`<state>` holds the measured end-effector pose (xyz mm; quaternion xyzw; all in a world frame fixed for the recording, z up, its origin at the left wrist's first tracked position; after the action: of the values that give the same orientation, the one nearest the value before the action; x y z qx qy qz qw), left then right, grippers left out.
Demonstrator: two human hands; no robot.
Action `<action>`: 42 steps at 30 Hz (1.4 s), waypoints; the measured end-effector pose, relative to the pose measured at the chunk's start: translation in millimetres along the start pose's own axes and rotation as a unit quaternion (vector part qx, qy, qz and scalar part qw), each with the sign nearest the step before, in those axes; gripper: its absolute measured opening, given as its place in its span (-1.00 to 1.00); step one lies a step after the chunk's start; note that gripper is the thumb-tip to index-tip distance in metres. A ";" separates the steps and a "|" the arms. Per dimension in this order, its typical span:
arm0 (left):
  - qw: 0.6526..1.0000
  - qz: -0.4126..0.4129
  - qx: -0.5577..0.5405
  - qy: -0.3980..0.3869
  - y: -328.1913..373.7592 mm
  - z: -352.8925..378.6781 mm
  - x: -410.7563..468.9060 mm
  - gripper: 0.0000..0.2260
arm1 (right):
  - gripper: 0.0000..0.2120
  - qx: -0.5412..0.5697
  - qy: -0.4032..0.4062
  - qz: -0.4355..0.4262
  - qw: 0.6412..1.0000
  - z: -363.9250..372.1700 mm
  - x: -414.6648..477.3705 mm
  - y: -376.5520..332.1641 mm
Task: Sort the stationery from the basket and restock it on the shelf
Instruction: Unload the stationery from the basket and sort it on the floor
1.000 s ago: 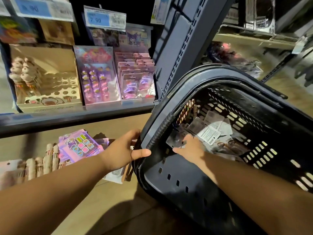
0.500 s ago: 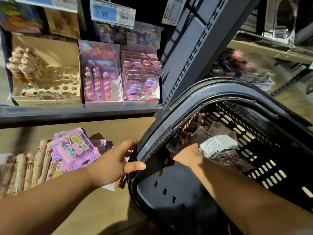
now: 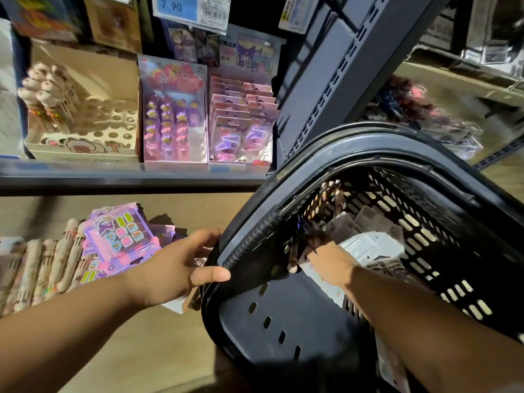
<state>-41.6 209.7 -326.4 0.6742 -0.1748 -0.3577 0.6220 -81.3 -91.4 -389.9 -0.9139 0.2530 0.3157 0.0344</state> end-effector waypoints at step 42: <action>0.999 0.000 -0.043 0.006 -8.8 7.3 3.1 -0.41 | -0.51 -0.278 0.057 0.063 0.957 16.4 50.5 30.9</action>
<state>-46.4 203.8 -335.5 0.6486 -0.1555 -0.3613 0.6516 -71.5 -136.9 -429.9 -0.8861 0.2136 0.3226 -0.2553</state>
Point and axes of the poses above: each hand's wrist, its own x-axis towards the middle knuckle, its own z-axis out of the palm, y = z × x, the point moved 7 cm from there along x, towards the middle knuckle, and after that the axes turned 8 degrees about -x, right-handed, at the moved point
